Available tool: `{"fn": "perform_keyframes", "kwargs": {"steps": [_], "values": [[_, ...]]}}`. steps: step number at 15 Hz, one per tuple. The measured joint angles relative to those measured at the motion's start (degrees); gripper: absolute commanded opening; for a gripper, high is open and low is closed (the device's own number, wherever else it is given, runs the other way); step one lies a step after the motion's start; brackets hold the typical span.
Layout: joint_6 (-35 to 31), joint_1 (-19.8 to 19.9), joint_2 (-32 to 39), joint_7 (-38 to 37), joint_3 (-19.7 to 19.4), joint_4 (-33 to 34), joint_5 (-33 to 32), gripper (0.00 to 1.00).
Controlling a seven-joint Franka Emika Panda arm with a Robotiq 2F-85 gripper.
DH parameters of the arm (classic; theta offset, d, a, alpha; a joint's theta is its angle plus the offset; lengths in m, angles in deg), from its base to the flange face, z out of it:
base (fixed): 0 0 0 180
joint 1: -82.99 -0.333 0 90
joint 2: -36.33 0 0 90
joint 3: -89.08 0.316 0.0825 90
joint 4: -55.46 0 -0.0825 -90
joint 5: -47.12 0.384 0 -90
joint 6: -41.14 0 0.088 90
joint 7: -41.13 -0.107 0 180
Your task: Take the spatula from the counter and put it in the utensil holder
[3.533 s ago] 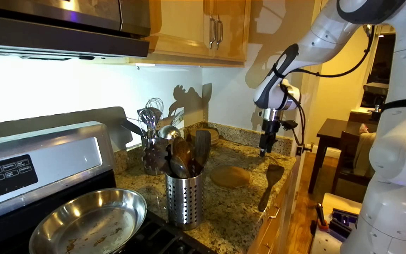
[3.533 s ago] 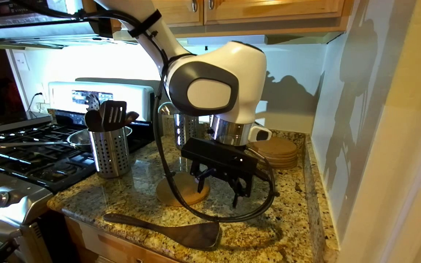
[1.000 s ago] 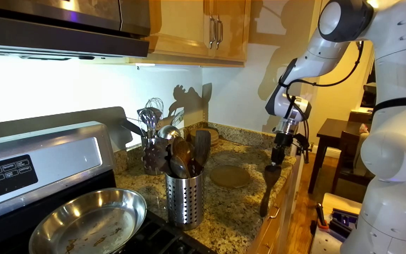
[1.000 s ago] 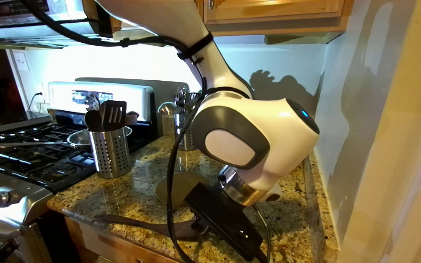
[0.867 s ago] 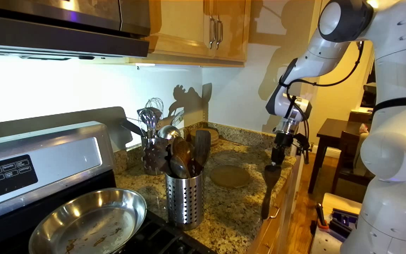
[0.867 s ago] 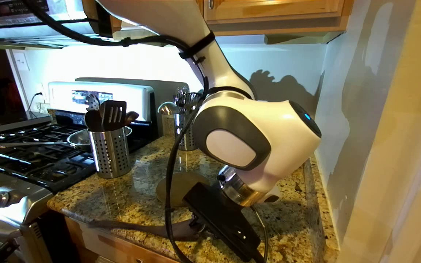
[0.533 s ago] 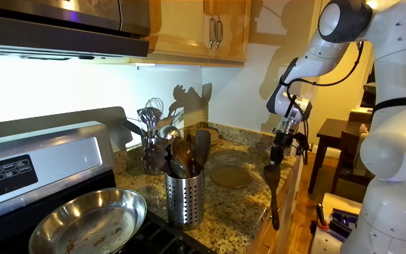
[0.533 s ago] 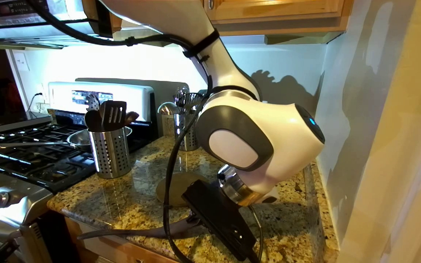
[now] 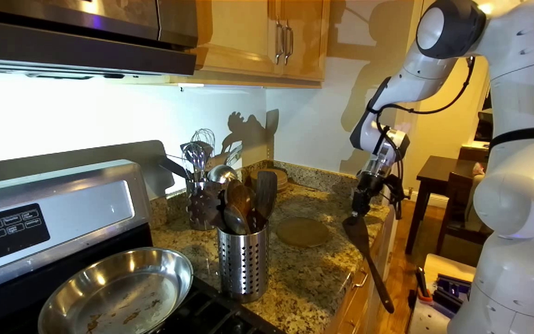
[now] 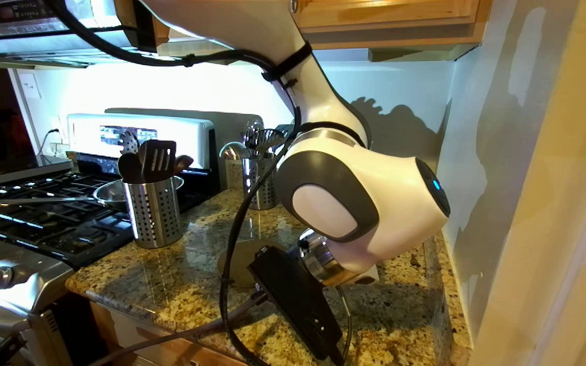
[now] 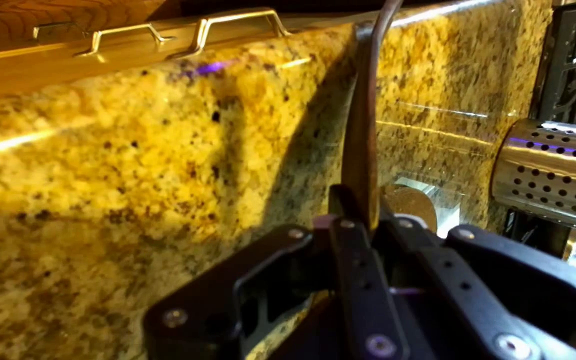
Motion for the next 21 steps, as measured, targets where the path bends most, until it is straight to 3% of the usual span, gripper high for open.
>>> {"fn": "perform_keyframes", "kwargs": {"steps": [11,21], "values": [[6.2,-0.1,0.1,0.4,0.0,4.3,0.2,0.07],[6.6,-2.5,-13.1,0.4,0.0,5.8,0.2,0.07]]}}
